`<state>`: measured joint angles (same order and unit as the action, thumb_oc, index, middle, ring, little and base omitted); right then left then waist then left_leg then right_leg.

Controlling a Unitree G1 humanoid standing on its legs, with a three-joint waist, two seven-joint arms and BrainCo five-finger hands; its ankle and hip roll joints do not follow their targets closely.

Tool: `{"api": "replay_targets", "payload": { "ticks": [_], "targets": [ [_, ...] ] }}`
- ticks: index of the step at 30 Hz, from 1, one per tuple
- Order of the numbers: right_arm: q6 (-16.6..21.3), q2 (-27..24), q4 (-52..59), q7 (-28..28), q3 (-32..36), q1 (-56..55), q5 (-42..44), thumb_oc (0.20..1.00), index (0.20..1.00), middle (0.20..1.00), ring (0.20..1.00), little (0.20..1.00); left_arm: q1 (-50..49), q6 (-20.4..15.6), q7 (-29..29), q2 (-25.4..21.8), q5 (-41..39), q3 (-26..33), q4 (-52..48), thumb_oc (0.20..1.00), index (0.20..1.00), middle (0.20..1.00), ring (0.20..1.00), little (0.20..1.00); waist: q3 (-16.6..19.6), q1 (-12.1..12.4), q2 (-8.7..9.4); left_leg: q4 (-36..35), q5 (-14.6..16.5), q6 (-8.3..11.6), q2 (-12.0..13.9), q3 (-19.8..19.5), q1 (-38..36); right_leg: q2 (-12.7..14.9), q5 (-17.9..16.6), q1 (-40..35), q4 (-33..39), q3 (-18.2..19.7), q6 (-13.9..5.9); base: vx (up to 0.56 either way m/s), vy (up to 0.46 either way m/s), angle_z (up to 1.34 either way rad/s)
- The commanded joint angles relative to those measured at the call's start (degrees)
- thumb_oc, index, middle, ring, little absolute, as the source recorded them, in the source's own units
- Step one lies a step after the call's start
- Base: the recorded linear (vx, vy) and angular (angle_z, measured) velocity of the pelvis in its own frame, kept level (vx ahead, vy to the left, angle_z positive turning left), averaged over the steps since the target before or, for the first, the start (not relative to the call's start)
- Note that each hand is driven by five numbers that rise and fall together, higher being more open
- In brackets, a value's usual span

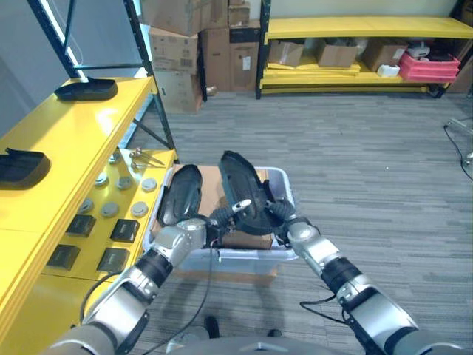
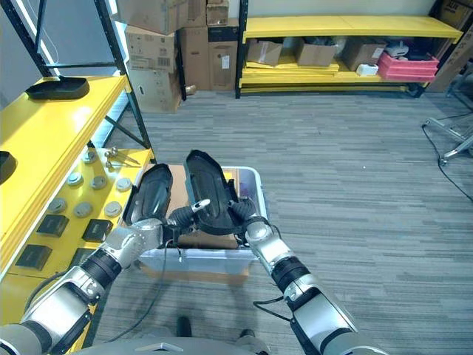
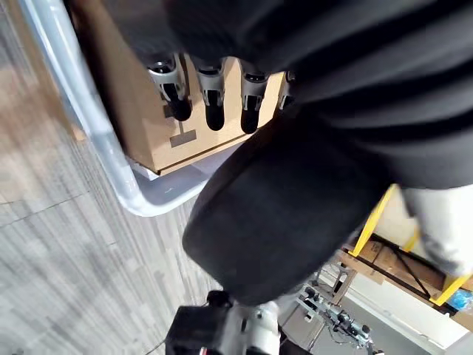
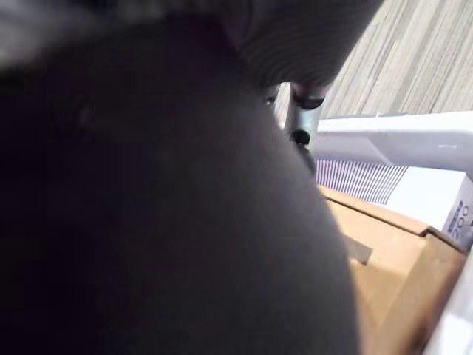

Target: Move parts from the plastic box to the shelf.

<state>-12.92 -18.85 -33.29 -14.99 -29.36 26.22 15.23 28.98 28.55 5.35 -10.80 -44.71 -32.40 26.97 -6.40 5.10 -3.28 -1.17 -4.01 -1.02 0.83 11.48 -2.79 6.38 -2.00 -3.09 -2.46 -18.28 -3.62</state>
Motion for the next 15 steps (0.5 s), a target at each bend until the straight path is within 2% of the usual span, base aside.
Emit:
{"api": "replay_targets", "payload": {
  "ticks": [1, 7, 8, 9, 10, 15],
  "targets": [
    [2.4, 3.5, -0.5, 2.0, -3.7, 7.3, -3.5, 0.200, 0.200, 0.200, 0.200, 0.200, 4.5, -1.3, 0.2, 4.4, 2.3, -3.8, 0.8, 1.000, 1.000, 1.000, 1.000, 1.000, 2.8, 1.4, 2.72, 1.0, 3.4, 3.28, 2.0, -3.8, 0.1, 6.0, -0.5, -2.2, 2.2, 2.0, -7.09, 0.00, 0.000, 0.00],
    [2.5, 4.1, -1.1, 1.9, -4.9, 7.2, -3.9, 0.200, 0.200, 0.200, 0.200, 0.200, 4.5, -2.4, 1.6, 4.1, 7.7, -5.4, 0.6, 1.000, 1.000, 1.000, 1.000, 1.000, 2.8, 1.5, 2.63, 1.1, 3.4, 3.34, 2.0, -3.9, -0.1, 6.0, -0.4, -2.3, 2.2, 1.9, -7.12, 0.00, 0.000, 0.00],
    [2.4, 4.1, -1.2, 1.8, -5.0, 7.1, -4.0, 0.200, 0.200, 0.200, 0.200, 0.200, 4.8, -2.5, 1.9, 4.0, 9.3, -5.5, 0.3, 0.805, 0.805, 0.805, 0.805, 0.805, 2.8, 1.5, 2.59, 1.0, 3.4, 3.32, 1.9, -3.9, -0.1, 6.1, -0.4, -2.3, 2.2, 1.9, -7.14, 0.00, 0.000, 0.00],
    [2.6, 4.2, -1.8, 1.8, -5.2, 7.2, -3.9, 0.200, 0.200, 0.200, 0.200, 0.200, 5.0, -3.7, 2.2, 3.6, 10.9, -6.0, 0.4, 0.460, 0.460, 0.460, 0.460, 0.460, 2.8, 1.5, 2.54, 1.0, 3.4, 3.36, 1.9, -4.0, 0.0, 6.1, -0.4, -2.3, 2.1, 2.0, -7.15, 0.00, 0.000, 0.00],
    [2.8, 4.1, -2.2, 1.8, -5.3, 7.3, -3.7, 0.200, 0.200, 0.200, 0.200, 0.200, 5.1, -4.3, 1.7, 3.5, 11.1, -6.2, 0.4, 0.200, 0.200, 0.200, 0.200, 0.200, 2.7, 1.6, 2.51, 1.1, 3.4, 3.37, 1.9, -4.1, 0.0, 6.1, -0.4, -2.3, 2.1, 1.9, -7.14, 0.00, 0.000, 0.00],
    [3.5, 3.9, -3.7, 1.5, -5.4, 7.0, -2.9, 0.200, 0.200, 0.200, 0.200, 0.200, 5.7, -5.0, 1.9, 2.3, 13.2, -6.3, -0.9, 0.200, 0.200, 0.200, 0.200, 0.200, 2.8, 1.8, 2.36, 0.6, 3.3, 3.41, 1.8, -4.2, -0.4, 6.1, -0.5, -2.6, 2.3, 1.8, -7.26, 0.00, 0.000, 0.00]
  ]
}}
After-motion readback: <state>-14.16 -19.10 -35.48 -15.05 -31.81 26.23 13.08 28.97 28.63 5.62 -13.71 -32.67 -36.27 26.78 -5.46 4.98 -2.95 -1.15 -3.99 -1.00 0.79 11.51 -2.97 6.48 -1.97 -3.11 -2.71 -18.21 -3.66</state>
